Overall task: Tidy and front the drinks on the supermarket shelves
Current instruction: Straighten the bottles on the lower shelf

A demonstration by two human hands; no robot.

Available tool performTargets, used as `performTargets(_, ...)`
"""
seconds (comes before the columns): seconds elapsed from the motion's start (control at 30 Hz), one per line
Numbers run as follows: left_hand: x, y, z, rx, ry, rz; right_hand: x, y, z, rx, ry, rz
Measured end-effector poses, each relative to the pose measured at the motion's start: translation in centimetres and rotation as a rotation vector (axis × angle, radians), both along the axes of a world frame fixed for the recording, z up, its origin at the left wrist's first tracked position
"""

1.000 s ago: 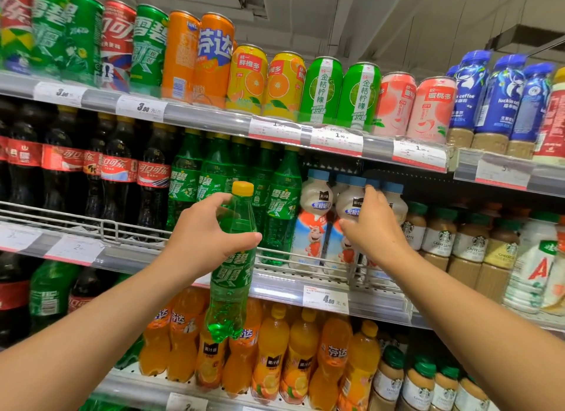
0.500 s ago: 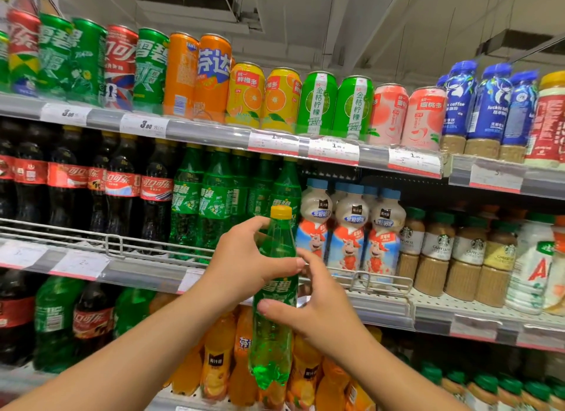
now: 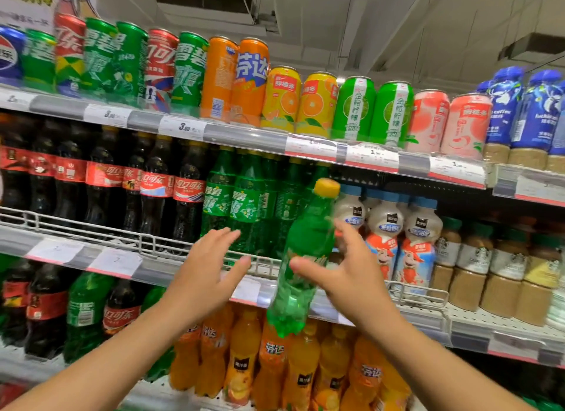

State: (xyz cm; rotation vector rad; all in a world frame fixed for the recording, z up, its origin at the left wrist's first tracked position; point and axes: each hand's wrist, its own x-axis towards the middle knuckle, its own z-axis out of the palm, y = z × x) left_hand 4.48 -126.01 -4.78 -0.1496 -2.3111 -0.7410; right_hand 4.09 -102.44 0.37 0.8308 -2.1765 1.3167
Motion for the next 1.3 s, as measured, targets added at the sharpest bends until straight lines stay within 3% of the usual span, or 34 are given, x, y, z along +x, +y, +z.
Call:
performTargets(0.1,-1.9,-2.6,-2.6,-0.306,-0.188,0.216,-0.7,-1.2,3.1,-0.089,0.045,0.003)
performTargets(0.37,-3.9,-3.9,-4.6,-0.447,-0.121,0.344,-3.2,-5.3,6.1,-0.051,0.272,-0.107)
performTargets(0.77,-4.8,-4.2,-5.8,-0.348,-0.033,0.271,-7.5,-8.2,3.0,0.127,0.147,-0.303)
performTargets(1.03,-4.6,-4.1,-5.9,-0.299,-0.005,0.235,-7.1,-9.5,2.9,0.162,0.193,-0.337)
performTargets(1.3,-4.4,-4.1,-5.9,-0.303,-0.009,0.233,-6.6,-10.0,4.2,0.368,0.228,-0.336)
